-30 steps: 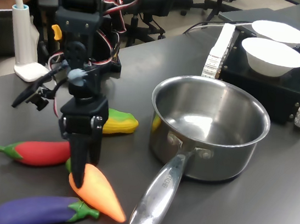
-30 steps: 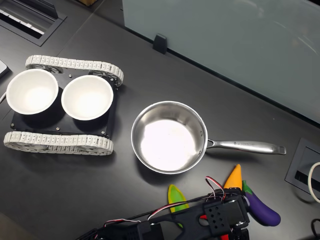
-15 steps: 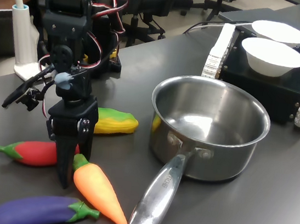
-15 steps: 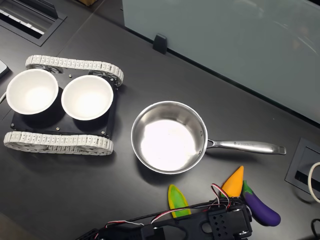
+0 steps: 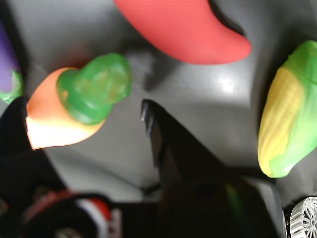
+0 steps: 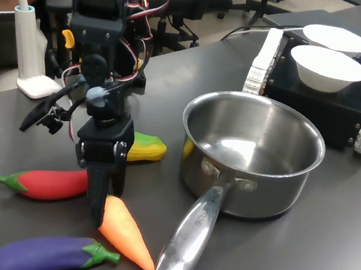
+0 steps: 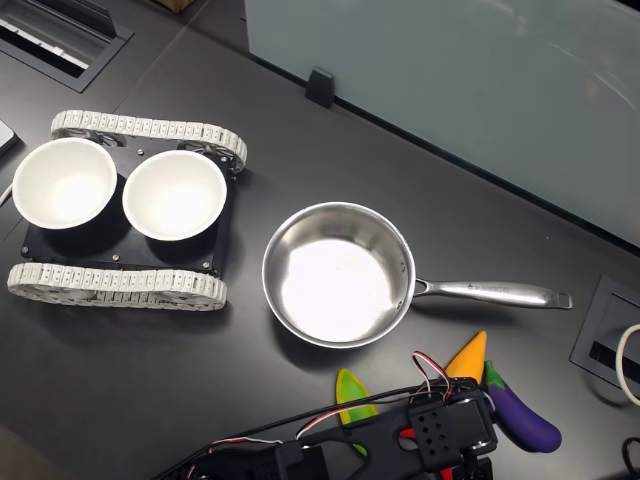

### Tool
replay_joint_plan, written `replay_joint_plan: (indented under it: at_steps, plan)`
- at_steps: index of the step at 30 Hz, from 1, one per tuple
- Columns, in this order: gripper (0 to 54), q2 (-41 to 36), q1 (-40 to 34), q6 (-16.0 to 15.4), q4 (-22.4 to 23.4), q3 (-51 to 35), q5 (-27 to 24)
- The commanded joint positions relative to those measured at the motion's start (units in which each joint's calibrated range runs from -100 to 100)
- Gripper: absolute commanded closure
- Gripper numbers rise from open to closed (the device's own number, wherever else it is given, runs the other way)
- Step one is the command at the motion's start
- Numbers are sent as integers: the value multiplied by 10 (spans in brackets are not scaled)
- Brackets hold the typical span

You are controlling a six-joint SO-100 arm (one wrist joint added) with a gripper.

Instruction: Pick up the carrot and place them in the pan

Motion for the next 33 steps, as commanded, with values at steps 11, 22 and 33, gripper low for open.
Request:
replay_joint_plan:
  at_steps: [11, 22, 33]
  plan:
    - [178, -72, 36, -7, -52, -13, -53]
    - [173, -32, -7, -29, -66, -40, -69]
    - [179, -6, -12, -38, -79, -62, -71]
